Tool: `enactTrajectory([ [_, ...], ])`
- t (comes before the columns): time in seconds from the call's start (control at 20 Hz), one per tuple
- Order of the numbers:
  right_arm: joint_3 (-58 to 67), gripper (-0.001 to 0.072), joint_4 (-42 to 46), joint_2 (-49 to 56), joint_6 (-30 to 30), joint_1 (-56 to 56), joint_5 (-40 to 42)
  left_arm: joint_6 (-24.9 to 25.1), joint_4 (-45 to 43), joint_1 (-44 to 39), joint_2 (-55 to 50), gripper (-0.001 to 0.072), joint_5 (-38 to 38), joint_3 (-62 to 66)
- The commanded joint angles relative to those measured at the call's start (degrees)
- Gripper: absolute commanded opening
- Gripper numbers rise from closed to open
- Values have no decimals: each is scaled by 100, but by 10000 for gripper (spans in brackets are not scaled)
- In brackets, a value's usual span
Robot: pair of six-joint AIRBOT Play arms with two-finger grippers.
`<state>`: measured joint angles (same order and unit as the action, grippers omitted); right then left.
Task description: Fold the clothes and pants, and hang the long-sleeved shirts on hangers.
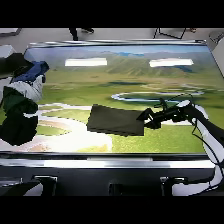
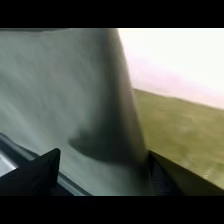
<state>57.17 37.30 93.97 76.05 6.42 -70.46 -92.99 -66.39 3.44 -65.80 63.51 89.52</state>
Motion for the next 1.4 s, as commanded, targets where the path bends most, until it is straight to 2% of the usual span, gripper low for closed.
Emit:
enactTrajectory([
  [0.0, -52, 527, -494, 289, -245, -186, 133, -52, 39, -70, 4, 19, 11, -2],
  [0.1, -35, 436, -584, 293, -551, -232, -35, -52, 39, -109, 2, 19, 9, -2],
  [0.2, 74, 119, -682, 293, -866, -216, -428, -50, 37, -129, 2, 19, 9, -2],
  [0.25, 201, 38, -682, 293, -881, -214, -627, -50, 37, -133, 2, 19, 9, -2],
  [0.4, 855, 38, -678, 291, -938, -173, -1137, -50, 37, -133, 2, 19, 9, -2],
  [0.55, 1775, 38, -634, 293, -693, 278, -1169, -52, 39, -133, 4, 19, 11, -2],
  [0.75, 2881, 36, -387, 293, 164, 1517, -1008, -68, 39, -133, 2, 20, 9, -2],
  [1.05, 4616, 36, 660, 291, 1167, 3469, -1561, -90, 37, -133, -11, 20, -7, -4],
  [1.35, 5073, 36, 999, 267, 1967, 5174, -1659, -160, 37, -140, -11, 19, -4, -4],
])
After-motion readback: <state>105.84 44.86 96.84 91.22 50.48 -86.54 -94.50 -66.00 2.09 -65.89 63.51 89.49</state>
